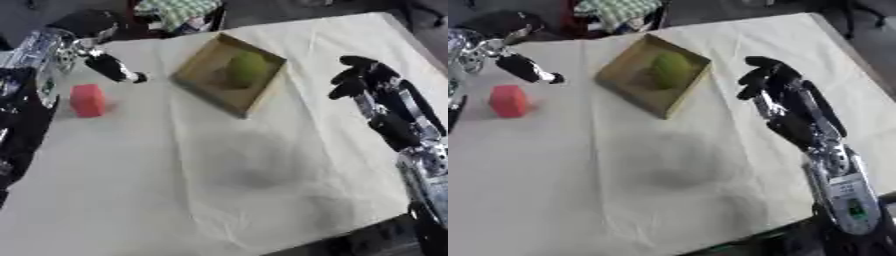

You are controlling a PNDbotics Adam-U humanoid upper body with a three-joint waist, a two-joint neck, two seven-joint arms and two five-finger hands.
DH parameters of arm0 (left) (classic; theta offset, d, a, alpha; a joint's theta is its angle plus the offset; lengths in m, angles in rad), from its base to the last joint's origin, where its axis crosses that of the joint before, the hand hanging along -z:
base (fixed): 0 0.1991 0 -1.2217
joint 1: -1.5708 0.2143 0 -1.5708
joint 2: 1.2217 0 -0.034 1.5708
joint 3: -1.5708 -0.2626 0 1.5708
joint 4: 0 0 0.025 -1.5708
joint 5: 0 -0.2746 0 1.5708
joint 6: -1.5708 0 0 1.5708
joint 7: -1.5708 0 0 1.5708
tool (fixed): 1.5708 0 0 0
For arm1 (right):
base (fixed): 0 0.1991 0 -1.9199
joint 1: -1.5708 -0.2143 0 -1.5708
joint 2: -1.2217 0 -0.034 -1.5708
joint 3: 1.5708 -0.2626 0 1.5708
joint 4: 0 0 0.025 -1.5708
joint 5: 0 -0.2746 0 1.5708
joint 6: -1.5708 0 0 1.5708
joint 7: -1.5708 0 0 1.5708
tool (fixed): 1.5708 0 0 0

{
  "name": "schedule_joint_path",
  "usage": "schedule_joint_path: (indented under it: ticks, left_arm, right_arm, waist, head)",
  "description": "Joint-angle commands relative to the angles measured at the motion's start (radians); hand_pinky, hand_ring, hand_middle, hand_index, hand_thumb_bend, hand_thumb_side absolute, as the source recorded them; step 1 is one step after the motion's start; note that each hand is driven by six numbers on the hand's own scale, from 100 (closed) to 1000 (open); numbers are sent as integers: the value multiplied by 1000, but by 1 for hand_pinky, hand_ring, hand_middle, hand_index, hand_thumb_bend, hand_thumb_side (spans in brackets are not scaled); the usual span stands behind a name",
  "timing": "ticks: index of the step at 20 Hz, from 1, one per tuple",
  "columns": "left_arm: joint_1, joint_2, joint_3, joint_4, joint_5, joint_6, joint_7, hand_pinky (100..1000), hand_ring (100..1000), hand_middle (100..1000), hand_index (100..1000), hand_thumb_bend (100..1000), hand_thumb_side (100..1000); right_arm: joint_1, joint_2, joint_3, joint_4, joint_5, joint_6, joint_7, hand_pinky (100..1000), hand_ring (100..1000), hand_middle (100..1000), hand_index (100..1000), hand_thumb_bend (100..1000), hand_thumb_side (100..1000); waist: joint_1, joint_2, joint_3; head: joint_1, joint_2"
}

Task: Pick up objects on the table and place them in the box.

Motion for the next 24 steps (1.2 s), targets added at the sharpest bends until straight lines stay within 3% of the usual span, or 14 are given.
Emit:
schedule_joint_path:
  ticks: [1,7,16,24]
  left_arm:
    - [-28,35,41,48,-21,-7,-28,782,768,807,902,623,465]
    - [-26,40,73,116,-21,-24,-83,784,772,806,900,598,428]
    - [-22,57,93,138,-47,2,-84,775,759,784,886,490,316]
    - [-17,73,102,156,-58,5,-124,772,742,767,875,470,300]
  right_arm:
    - [-5,-22,-6,-11,4,1,-6,623,567,601,845,100,547]
    - [-4,-22,-7,-11,4,1,-6,623,567,601,846,100,548]
    - [-4,-22,-8,-9,5,2,-5,622,567,601,846,100,550]
    - [-3,-22,-9,-9,6,2,-6,622,567,601,846,100,550]
  waist:
    - [-3,-16,-1]
    - [1,-15,-2]
    - [2,-14,2]
    - [0,-13,7]
  head:
    - [-5,5]
    - [-9,5]
    - [-13,5]
    - [-16,5]
